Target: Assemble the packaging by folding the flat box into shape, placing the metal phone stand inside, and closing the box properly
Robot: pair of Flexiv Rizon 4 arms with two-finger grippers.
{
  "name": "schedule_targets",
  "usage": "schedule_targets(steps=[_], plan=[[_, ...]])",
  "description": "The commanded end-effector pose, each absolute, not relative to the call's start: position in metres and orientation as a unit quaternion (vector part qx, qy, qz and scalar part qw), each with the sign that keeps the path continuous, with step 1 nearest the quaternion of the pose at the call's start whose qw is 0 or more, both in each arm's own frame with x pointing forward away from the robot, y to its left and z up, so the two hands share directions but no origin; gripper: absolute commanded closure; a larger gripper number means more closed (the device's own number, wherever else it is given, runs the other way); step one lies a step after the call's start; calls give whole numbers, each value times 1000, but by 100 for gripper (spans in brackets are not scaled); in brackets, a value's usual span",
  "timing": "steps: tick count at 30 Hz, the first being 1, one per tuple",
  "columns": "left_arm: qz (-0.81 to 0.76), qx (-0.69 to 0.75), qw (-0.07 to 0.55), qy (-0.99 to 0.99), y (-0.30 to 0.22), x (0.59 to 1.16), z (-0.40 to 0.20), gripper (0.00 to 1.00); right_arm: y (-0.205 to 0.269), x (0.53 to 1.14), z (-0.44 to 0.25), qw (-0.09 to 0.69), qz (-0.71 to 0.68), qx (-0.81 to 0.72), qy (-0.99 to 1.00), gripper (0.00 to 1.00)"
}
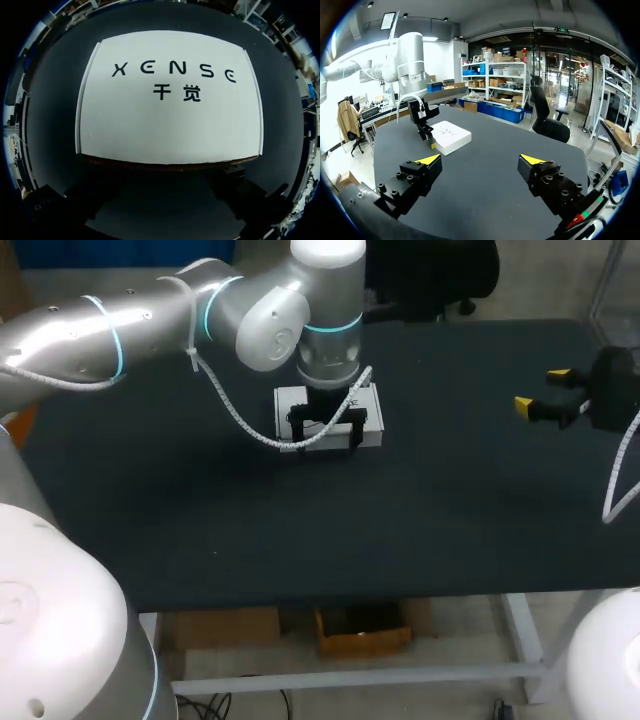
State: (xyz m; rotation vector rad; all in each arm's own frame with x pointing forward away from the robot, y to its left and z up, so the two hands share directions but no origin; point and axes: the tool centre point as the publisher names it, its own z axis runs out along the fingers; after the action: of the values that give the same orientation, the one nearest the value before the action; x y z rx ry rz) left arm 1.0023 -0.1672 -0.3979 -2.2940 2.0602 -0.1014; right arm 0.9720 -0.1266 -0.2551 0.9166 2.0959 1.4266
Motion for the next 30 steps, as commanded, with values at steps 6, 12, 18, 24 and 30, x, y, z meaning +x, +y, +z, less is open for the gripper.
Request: schedule_targets(steps=[6, 12, 18, 24, 30], plan=[[-26, -745, 30, 666, -167, 1039, -396, 0, -126, 972, -256, 223, 517, 331, 757, 0], [-30, -744, 35, 666, -164, 1061, -392, 0, -126, 972, -256, 223, 517, 331, 757, 0], [-30, -743, 39, 667, -163, 1083, -391, 0, -126, 972, -256, 223, 517, 331, 757, 0], [-31, -741, 41, 669, -162, 1103, -391, 0, -126, 972, -256, 223, 517, 331, 757, 0], [-34, -738, 38, 673, -161, 1123, -391, 0, -126, 972, -256, 223, 517, 331, 757, 0]])
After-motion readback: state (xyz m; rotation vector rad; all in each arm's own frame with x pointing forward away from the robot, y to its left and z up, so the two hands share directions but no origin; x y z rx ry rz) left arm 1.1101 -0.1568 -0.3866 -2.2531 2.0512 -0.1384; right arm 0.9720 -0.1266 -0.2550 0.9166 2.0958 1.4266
